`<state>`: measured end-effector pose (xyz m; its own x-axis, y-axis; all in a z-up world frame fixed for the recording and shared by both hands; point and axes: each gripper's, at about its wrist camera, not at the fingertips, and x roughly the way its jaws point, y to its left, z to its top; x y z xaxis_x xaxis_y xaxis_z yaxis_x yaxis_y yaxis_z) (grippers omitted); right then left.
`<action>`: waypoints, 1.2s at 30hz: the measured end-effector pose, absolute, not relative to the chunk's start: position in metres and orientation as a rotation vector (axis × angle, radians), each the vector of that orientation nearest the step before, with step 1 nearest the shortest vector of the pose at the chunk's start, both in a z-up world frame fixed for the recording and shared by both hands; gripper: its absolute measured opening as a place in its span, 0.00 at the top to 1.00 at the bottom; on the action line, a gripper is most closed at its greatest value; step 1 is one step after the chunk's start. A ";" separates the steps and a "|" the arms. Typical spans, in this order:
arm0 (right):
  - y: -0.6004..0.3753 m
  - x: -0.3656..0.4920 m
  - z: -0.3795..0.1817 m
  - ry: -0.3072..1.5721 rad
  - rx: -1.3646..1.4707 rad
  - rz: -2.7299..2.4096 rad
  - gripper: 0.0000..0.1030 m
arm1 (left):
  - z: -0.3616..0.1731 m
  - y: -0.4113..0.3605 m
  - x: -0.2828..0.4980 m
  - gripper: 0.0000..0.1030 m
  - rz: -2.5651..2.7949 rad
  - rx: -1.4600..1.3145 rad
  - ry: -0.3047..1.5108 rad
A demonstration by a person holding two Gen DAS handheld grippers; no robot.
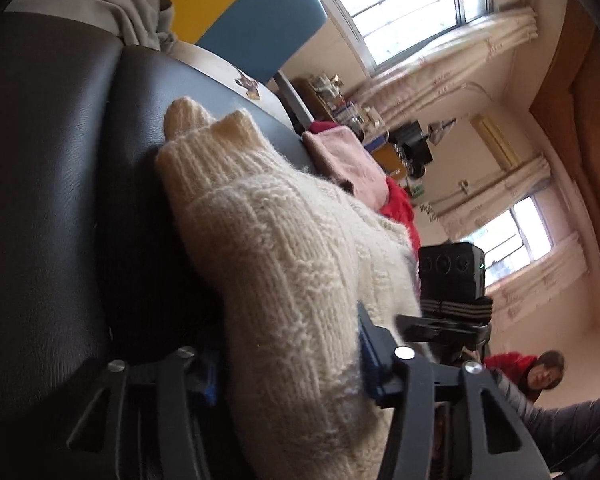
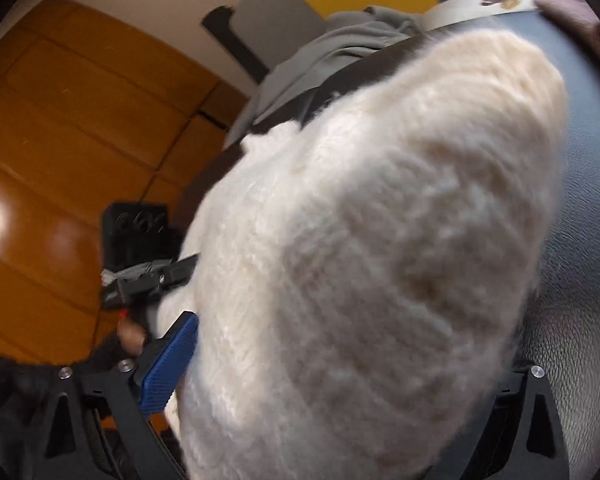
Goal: Fold clothes
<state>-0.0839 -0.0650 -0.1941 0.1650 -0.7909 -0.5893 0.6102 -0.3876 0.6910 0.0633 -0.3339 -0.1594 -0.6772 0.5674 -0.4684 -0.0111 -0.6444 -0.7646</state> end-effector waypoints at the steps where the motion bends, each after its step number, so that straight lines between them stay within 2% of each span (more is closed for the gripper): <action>1: -0.064 -0.080 -0.194 -0.209 1.268 -1.521 0.22 | -0.156 -0.332 0.073 0.52 2.376 -1.011 -1.090; 8: -0.077 -0.016 -0.196 -0.278 1.265 -1.390 0.31 | -0.128 -0.344 0.187 0.53 2.532 -0.954 -1.116; 14: -0.181 0.046 -0.180 -0.255 1.180 -1.126 0.32 | -0.068 -0.394 0.308 0.53 2.861 -0.769 -1.149; 21: -0.385 0.134 -0.075 -0.036 0.910 -0.853 0.32 | 0.013 -0.473 0.440 0.53 3.350 -0.298 -1.135; 24: -0.472 0.177 -0.022 0.067 0.787 -0.772 0.32 | 0.025 -0.509 0.476 0.52 3.492 -0.134 -1.206; 25: -0.500 0.191 -0.012 0.098 0.768 -0.750 0.32 | 0.026 -0.521 0.487 0.52 3.532 -0.089 -1.241; 28: -0.578 0.228 -0.011 0.224 0.763 -0.730 0.32 | -0.014 -0.568 0.501 0.53 3.566 -0.222 -1.547; 30: -0.624 0.245 -0.043 0.320 0.829 -0.770 0.30 | -0.053 -0.599 0.507 0.53 3.537 -0.369 -1.808; 32: -0.661 0.258 -0.090 0.377 0.942 -0.767 0.23 | -0.088 -0.621 0.526 0.51 3.364 -0.253 -2.061; 33: -0.666 0.258 -0.107 0.355 0.973 -0.757 0.18 | -0.093 -0.627 0.534 0.51 3.293 -0.177 -2.103; 34: -0.665 0.256 -0.114 0.296 0.981 -0.744 0.18 | -0.090 -0.629 0.536 0.51 3.299 -0.174 -2.082; 36: -0.657 0.254 -0.111 0.252 0.975 -0.737 0.20 | -0.078 -0.626 0.528 0.51 3.389 -0.259 -1.953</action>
<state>0.2541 -0.6565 -0.1108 0.7337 -0.4523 -0.5070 0.6681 0.3448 0.6593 0.5281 -0.6265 -0.0778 -0.7044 -0.5507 -0.4478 0.6635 -0.2870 -0.6909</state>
